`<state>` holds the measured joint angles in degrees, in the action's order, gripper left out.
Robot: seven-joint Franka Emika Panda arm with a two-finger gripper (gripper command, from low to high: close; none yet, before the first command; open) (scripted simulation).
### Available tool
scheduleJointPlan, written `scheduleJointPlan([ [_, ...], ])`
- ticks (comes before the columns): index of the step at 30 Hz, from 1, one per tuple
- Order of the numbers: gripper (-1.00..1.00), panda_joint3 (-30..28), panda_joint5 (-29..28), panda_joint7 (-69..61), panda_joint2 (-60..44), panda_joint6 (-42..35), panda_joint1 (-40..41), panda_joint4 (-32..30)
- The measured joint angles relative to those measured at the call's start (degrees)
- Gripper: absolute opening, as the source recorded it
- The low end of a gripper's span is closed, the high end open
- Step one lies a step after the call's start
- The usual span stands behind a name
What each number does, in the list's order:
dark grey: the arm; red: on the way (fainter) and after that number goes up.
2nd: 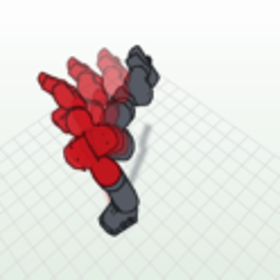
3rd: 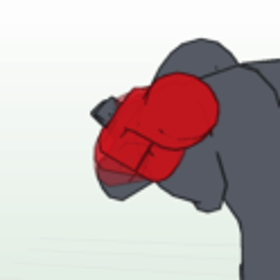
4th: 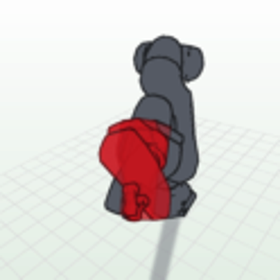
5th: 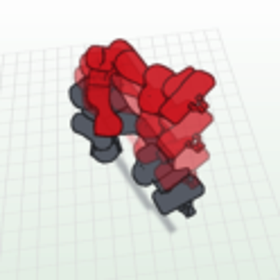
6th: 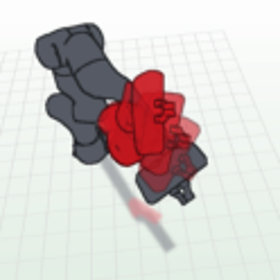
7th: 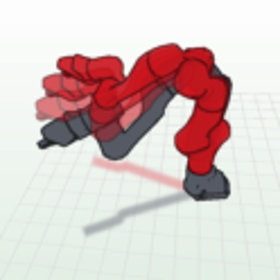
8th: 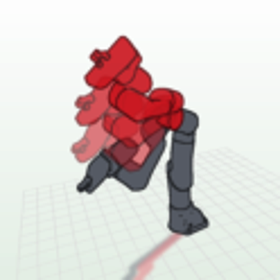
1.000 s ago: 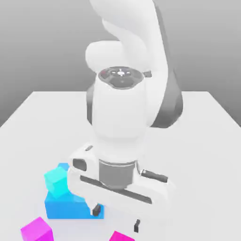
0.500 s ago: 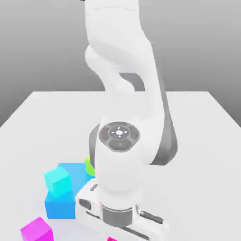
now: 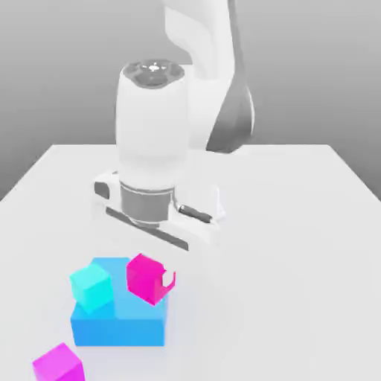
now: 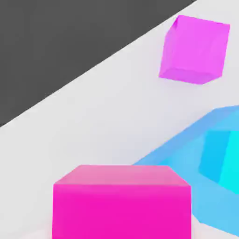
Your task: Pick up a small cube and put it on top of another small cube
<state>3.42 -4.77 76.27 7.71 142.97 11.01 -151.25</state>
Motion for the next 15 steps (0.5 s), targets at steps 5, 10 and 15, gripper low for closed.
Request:
scheduleJointPlan([
  [5,-1.00,-1.53,1.78,-0.90,10.37,-2.60,0.74,-7.55],
  [10,-1.00,-3.30,3.99,-2.14,20.75,-5.11,1.34,-15.10],
  [15,-1.00,-3.56,4.79,-2.65,16.37,2.97,1.76,-18.72],
])
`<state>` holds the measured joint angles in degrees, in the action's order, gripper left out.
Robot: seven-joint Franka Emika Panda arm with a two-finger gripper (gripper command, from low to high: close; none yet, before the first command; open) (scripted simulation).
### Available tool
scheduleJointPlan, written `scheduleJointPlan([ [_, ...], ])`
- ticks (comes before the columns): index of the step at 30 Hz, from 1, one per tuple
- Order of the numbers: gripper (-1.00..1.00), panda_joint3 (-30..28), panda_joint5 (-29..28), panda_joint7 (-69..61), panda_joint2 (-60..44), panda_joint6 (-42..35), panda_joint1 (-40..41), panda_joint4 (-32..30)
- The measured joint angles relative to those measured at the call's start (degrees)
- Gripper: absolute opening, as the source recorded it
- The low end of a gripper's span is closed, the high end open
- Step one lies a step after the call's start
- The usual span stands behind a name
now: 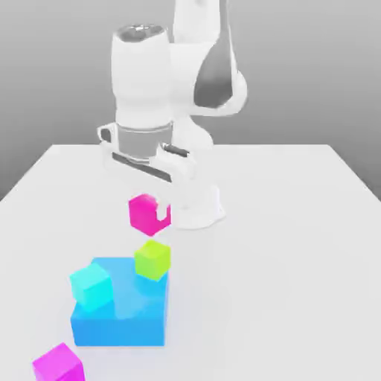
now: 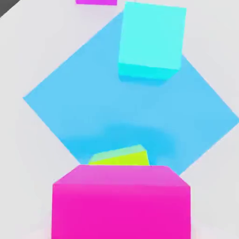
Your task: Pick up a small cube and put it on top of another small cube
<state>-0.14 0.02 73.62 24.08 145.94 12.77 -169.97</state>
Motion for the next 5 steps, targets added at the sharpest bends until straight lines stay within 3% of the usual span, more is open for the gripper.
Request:
scheduleJointPlan([
  [2,-1.00,0.03,0.04,-0.03,-4.00,4.84,0.03,-0.85],
  [3,1.00,0.07,0.03,0.00,-5.30,6.41,0.06,-1.11],
  [5,1.00,0.07,0.03,0.00,-5.30,6.42,0.06,-1.11],
])
